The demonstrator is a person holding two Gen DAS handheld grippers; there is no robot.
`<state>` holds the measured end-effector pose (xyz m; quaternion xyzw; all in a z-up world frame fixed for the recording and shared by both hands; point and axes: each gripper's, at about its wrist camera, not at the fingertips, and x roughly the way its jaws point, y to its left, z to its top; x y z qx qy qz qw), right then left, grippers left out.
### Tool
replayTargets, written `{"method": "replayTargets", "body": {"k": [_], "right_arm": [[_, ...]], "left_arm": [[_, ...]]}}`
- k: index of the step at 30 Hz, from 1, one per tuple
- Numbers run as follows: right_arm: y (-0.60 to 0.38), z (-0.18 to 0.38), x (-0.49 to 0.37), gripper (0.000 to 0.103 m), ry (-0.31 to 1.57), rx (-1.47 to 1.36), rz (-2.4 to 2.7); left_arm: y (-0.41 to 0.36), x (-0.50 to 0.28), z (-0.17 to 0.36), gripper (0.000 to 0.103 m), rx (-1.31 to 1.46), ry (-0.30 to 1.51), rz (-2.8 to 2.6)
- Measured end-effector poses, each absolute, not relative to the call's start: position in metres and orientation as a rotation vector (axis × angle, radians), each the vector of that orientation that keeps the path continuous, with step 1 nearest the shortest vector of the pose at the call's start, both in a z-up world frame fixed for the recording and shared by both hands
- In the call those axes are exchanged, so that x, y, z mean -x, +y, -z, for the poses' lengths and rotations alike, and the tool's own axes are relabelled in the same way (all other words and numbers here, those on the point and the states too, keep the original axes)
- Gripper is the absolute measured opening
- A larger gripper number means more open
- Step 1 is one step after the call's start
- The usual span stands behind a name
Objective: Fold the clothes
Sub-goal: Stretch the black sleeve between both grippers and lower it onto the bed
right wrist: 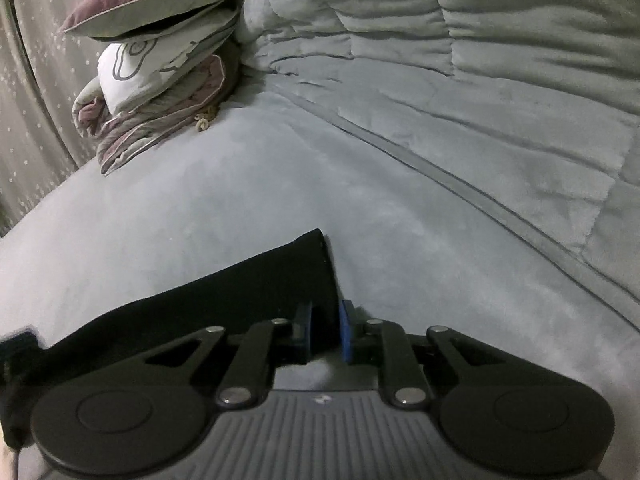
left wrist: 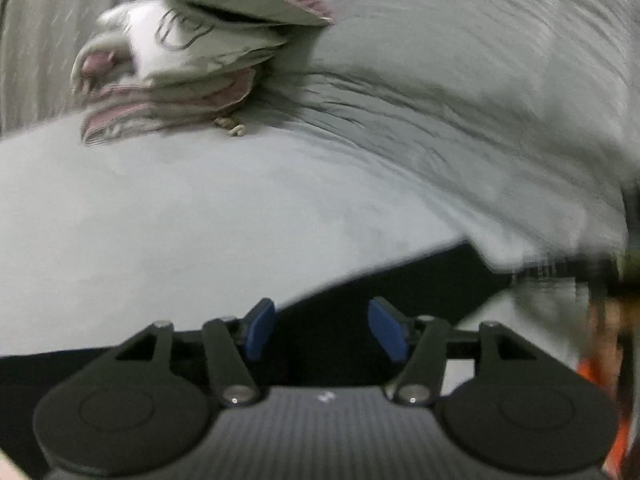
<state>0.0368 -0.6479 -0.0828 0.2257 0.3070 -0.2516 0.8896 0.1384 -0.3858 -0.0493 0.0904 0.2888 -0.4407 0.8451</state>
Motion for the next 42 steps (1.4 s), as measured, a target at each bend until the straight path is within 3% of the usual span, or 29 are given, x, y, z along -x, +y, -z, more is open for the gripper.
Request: {"method": "replayTargets", "body": {"k": [8, 17, 19, 22, 30, 32, 34, 35, 36, 38, 42], "right_arm": [[-0.642, 0.075, -0.03, 0.017, 0.634, -0.46, 0.505], [-0.639, 0.078, -0.03, 0.017, 0.648, -0.46, 0.484], [-0.636, 0.084, -0.038, 0.017, 0.682, -0.417, 0.495], [-0.629, 0.081, -0.041, 0.006, 0.685, -0.344, 0.515], [-0.615, 0.074, -0.036, 0.006, 0.773, -0.143, 0.638], [-0.616, 0.076, -0.037, 0.007, 0.787, -0.147, 0.642], [-0.618, 0.073, -0.035, 0.01, 0.769, -0.174, 0.649], [-0.619, 0.071, -0.034, 0.018, 0.76, -0.188, 0.653], [-0.622, 0.069, -0.03, 0.029, 0.728, -0.223, 0.647], [-0.627, 0.064, -0.022, 0.035, 0.664, -0.279, 0.642], [-0.631, 0.059, -0.021, 0.036, 0.567, -0.332, 0.596]], "left_arm": [[-0.398, -0.095, 0.09, 0.055, -0.503, 0.504, 0.978], [-0.424, -0.096, 0.098, 0.028, -0.532, 0.494, 0.993], [-0.426, -0.096, 0.097, 0.009, -0.521, 0.503, 1.008], [-0.422, -0.097, 0.089, 0.006, -0.452, 0.529, 1.051], [-0.415, -0.103, 0.087, 0.008, -0.367, 0.667, 1.213], [-0.415, -0.103, 0.091, 0.012, -0.374, 0.672, 1.222], [-0.408, -0.104, 0.085, 0.04, -0.324, 0.663, 1.236], [-0.403, -0.104, 0.08, 0.044, -0.303, 0.649, 1.242], [-0.398, -0.105, 0.077, 0.047, -0.29, 0.633, 1.239], [-0.388, -0.114, 0.068, 0.05, -0.288, 0.604, 1.189], [-0.367, -0.145, 0.059, 0.053, -0.289, 0.586, 1.036]]}}
